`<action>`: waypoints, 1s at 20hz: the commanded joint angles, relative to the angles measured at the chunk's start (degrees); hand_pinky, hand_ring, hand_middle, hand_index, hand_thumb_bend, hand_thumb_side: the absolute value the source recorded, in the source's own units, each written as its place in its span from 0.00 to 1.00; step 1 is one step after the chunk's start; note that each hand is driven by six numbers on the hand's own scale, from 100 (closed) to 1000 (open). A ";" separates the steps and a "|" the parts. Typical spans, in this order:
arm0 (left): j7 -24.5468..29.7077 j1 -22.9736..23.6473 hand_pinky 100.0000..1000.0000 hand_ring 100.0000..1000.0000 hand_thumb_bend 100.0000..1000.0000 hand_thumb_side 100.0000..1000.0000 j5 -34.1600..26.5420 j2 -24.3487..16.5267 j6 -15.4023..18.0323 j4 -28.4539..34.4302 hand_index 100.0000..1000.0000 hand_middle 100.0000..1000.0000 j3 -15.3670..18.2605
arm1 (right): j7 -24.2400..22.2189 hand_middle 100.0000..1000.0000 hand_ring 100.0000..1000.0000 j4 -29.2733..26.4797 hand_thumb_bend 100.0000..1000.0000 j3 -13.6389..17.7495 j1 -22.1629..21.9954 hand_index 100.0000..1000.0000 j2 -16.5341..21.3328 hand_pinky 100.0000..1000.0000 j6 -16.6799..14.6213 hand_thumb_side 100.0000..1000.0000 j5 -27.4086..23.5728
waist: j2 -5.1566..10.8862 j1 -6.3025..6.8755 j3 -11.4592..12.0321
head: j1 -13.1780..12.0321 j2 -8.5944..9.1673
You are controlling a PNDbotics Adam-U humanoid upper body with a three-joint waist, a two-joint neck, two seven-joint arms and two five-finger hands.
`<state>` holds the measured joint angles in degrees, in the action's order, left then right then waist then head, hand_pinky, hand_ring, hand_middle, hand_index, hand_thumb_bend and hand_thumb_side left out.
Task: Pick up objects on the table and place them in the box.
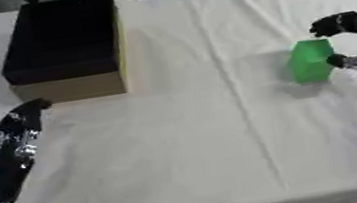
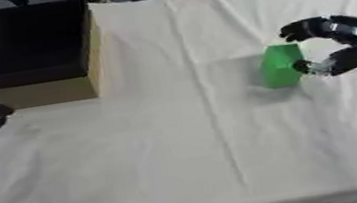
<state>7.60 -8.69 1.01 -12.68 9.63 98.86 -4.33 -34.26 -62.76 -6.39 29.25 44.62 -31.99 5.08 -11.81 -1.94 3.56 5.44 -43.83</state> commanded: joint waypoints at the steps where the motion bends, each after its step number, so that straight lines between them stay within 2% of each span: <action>1: 0.19 -0.70 1.00 0.96 0.00 0.63 0.23 -1.04 0.00 0.81 0.80 0.71 0.11 | -11.79 0.88 0.90 -0.04 0.28 0.41 1.01 0.96 1.17 0.91 -13.25 0.34 2.63 | 0.68 -0.13 0.05 | 0.04 -0.29; 6: 0.20 -0.69 1.00 0.96 0.00 0.63 0.29 -1.01 -0.04 0.79 0.80 0.71 0.11 | -10.33 0.88 0.90 0.52 0.31 0.40 1.17 0.96 0.89 0.91 -14.23 0.35 6.38 | 0.62 -0.16 0.01 | 0.02 -0.29; 16: 0.23 -0.63 1.00 0.96 0.00 0.63 0.29 -0.95 -0.04 0.76 0.80 0.71 0.09 | -6.59 0.87 0.89 4.79 0.32 1.30 1.94 0.96 -0.04 0.91 -14.42 0.36 11.69 | 0.62 -0.02 -0.01 | 0.10 -0.29; 19: 0.29 -0.62 1.00 0.96 0.00 0.63 0.31 -0.92 -0.03 0.75 0.80 0.71 0.03 | -5.18 0.82 0.84 5.65 0.32 1.57 2.21 0.95 -0.31 0.89 -14.44 0.35 12.72 | 0.58 0.02 -0.05 | 0.12 -0.29; 20: 0.30 -0.62 1.00 0.96 0.00 0.63 0.32 -0.92 -0.03 0.75 0.80 0.71 0.03 | -4.62 0.77 0.80 5.78 0.33 1.64 2.28 0.91 -0.37 0.87 -14.46 0.34 13.02 | 0.57 0.03 -0.06 | 0.10 -0.29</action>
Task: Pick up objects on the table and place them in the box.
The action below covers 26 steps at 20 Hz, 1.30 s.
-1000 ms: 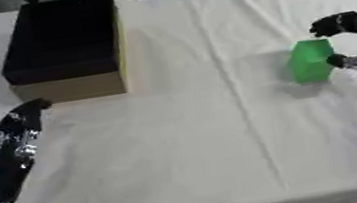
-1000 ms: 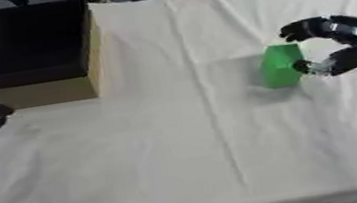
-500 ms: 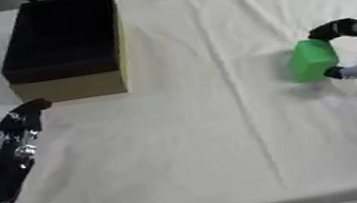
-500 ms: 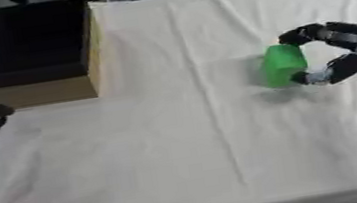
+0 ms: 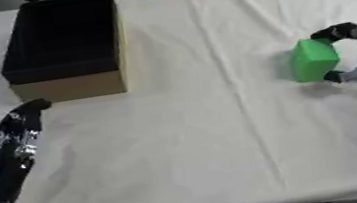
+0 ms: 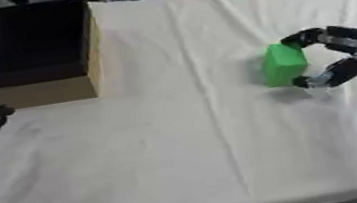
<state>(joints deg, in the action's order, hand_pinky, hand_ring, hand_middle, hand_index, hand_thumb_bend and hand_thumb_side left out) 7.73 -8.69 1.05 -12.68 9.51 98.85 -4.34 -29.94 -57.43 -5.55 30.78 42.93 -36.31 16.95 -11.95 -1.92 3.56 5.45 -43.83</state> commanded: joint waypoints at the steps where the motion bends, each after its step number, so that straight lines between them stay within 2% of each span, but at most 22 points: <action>1: 0.17 -0.62 1.00 0.96 0.00 0.63 0.29 -0.92 0.10 0.77 0.80 0.71 0.05 | -8.24 0.74 0.79 0.49 0.34 0.90 0.81 0.89 1.28 0.87 -10.18 0.33 1.40 | 0.70 0.02 -0.07 | 0.08 -0.29; 2: 0.16 -0.62 1.00 0.96 0.00 0.63 0.29 -0.91 0.10 0.77 0.80 0.71 0.06 | -7.39 0.69 0.77 0.46 0.34 1.03 0.88 0.86 1.25 0.86 -10.24 0.31 1.62 | 0.70 0.03 -0.08 | 0.08 -0.29; 3: 0.16 -0.61 1.00 0.96 0.00 0.63 0.29 -0.91 0.10 0.77 0.80 0.71 0.06 | -6.45 0.69 0.77 0.42 0.34 1.08 0.90 0.86 1.23 0.86 -10.29 0.31 1.89 | 0.69 0.04 -0.08 | 0.07 -0.29; 5: 0.15 -0.58 1.00 0.96 0.00 0.63 0.31 -0.90 0.09 0.76 0.80 0.71 0.06 | -4.07 0.58 0.73 0.23 0.33 1.22 0.97 0.77 1.15 0.84 -10.44 0.26 2.20 | 0.69 0.04 -0.08 | 0.10 -0.29; 9: 0.17 -0.57 1.00 0.96 0.00 0.63 0.32 -0.88 0.07 0.73 0.80 0.71 0.04 | 0.41 0.47 0.69 -0.04 0.30 1.19 1.08 0.66 1.05 0.82 -10.58 0.22 2.62 | 0.73 0.01 -0.08 | 0.14 -0.29; 10: 0.17 -0.57 1.00 0.96 0.00 0.63 0.32 -0.87 0.07 0.72 0.80 0.71 0.04 | 1.43 0.42 0.67 -0.09 0.28 1.18 1.10 0.59 1.01 0.81 -10.59 0.19 2.67 | 0.74 0.00 -0.08 | 0.14 -0.29; 11: 0.17 -0.57 1.00 0.96 0.00 0.63 0.33 -0.87 0.06 0.71 0.80 0.71 0.04 | 2.37 0.42 0.66 -0.12 0.27 1.15 1.11 0.58 0.99 0.81 -10.58 0.19 2.71 | 0.74 -0.01 -0.08 | 0.13 -0.29; 13: 0.18 -0.55 1.00 0.96 0.00 0.63 0.34 -0.87 0.05 0.70 0.80 0.71 0.04 | 4.17 0.35 0.63 -0.24 0.25 1.13 1.13 0.50 0.93 0.80 -10.53 0.12 2.66 | 0.74 -0.03 -0.09 | 0.13 -0.29; 19: 0.18 -0.55 1.00 0.96 0.00 0.63 0.35 -0.86 0.04 0.69 0.80 0.71 0.04 | 6.77 0.35 0.63 -0.35 0.25 0.75 1.05 0.50 0.92 0.80 -10.53 0.12 3.36 | 0.73 -0.05 -0.07 | 0.16 -0.29; 20: 0.19 -0.53 1.00 0.96 0.00 0.63 0.35 -0.86 0.04 0.68 0.80 0.71 0.03 | 6.96 0.29 0.59 -0.39 0.23 0.79 1.10 0.45 0.89 0.78 -10.58 0.00 3.42 | 0.78 -0.06 -0.06 | 0.18 -0.29; 22: 0.22 -0.44 1.00 0.96 0.00 0.63 0.30 -0.92 0.04 0.66 0.80 0.71 0.00 | 8.20 0.29 0.59 -1.94 0.25 1.66 2.62 0.45 1.08 0.78 -11.24 0.00 2.39 | 1.05 -0.18 -0.11 | 0.14 -0.29; 26: 0.30 -0.38 1.00 0.96 0.00 0.63 0.26 -1.07 0.07 0.65 0.80 0.71 -0.04 | 8.88 0.29 0.59 -4.14 0.32 0.92 6.24 0.45 2.14 0.78 -10.85 0.00 -0.44 | 1.31 -0.37 -0.10 | 0.13 -0.29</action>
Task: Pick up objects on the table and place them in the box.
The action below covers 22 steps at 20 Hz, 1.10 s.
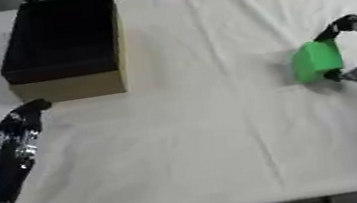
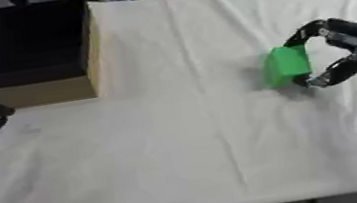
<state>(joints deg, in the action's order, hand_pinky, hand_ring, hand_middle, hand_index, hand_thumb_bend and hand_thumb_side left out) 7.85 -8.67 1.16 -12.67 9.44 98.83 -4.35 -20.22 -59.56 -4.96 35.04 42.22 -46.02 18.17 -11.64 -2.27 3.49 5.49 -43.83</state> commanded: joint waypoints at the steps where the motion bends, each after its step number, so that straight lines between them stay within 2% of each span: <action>1: 0.24 -0.35 1.00 0.96 0.00 0.63 0.13 -1.13 0.15 0.66 0.80 0.71 -0.09 | -1.09 0.29 0.59 -2.37 0.33 0.24 3.14 0.45 2.99 0.78 -1.09 0.00 -2.08 | 1.11 -0.08 0.07 | 0.16 -0.29; 8: 0.80 -0.29 1.00 0.96 0.00 0.63 0.13 -1.56 0.34 0.62 0.80 0.71 -0.56 | -3.07 0.29 0.59 -0.19 0.33 -0.01 12.84 0.45 0.77 0.78 -1.05 0.00 -2.69 | 1.62 -0.49 0.85 | 0.71 -0.29; 20: 3.41 -1.84 1.00 0.96 0.00 0.62 -0.62 -1.74 0.72 0.61 0.79 0.71 -3.00 | -4.51 0.30 0.59 9.19 0.30 2.29 28.98 0.45 -10.36 0.78 -0.78 0.00 3.52 | 1.89 -0.82 4.81 | 2.92 1.13; 21: 3.61 -1.98 1.00 0.96 0.00 0.62 -0.68 -1.71 0.72 0.59 0.79 0.71 -3.20 | -4.44 0.30 0.59 9.61 0.26 2.45 29.95 0.45 -11.24 0.78 -0.86 0.00 4.08 | 1.88 -0.83 5.25 | 3.18 1.30; 22: 3.85 -2.16 1.00 0.96 0.00 0.62 -0.75 -1.68 0.72 0.57 0.79 0.71 -3.47 | -4.36 0.30 0.59 10.09 0.30 2.66 31.00 0.45 -12.26 0.78 -0.79 0.00 4.71 | 1.87 -0.84 5.79 | 3.55 1.46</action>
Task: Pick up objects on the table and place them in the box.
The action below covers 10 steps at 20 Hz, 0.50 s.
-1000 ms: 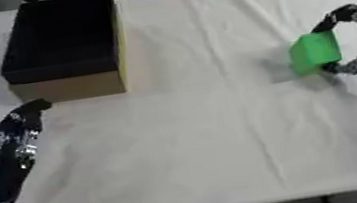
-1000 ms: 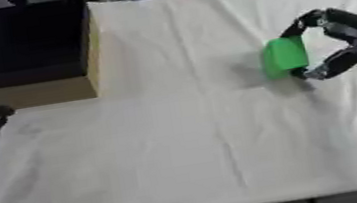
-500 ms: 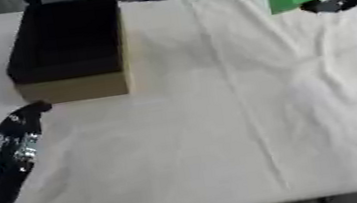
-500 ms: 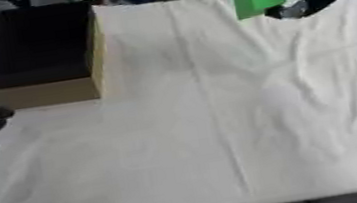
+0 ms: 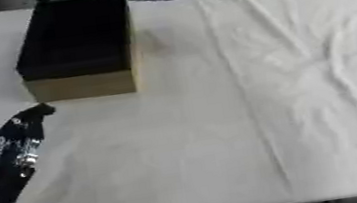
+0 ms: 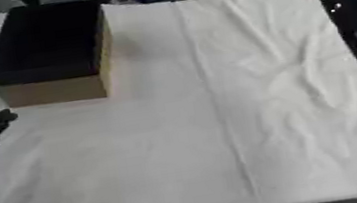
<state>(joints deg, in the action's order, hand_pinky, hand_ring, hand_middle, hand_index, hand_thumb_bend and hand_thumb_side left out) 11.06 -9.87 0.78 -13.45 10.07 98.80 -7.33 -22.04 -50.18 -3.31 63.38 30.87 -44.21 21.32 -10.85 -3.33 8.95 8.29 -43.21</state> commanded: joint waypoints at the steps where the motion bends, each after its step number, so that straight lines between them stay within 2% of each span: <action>1: 0.91 -1.17 1.00 0.96 0.00 0.62 -0.46 -0.84 0.08 0.56 0.79 0.71 -0.80 | -2.41 0.30 0.59 1.20 0.30 1.23 3.57 0.45 -1.91 0.78 -2.48 0.00 2.15 | 1.07 0.19 0.89 | 1.24 1.00; 10: 3.73 -3.50 1.00 0.96 0.00 0.62 -1.29 0.42 -0.26 -0.05 0.79 0.71 -3.57 | -2.74 0.30 0.59 4.19 0.30 1.34 7.42 0.46 -10.71 0.79 -2.84 0.00 7.71 | 0.61 -0.42 5.42 | 4.43 2.30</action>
<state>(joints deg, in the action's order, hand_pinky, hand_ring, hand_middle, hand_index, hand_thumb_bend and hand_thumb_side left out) 14.33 -12.53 -0.31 -12.99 9.77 98.14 -10.64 -22.03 -45.91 -2.34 69.12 20.31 -44.22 28.07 -11.06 -4.04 14.64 12.23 -41.69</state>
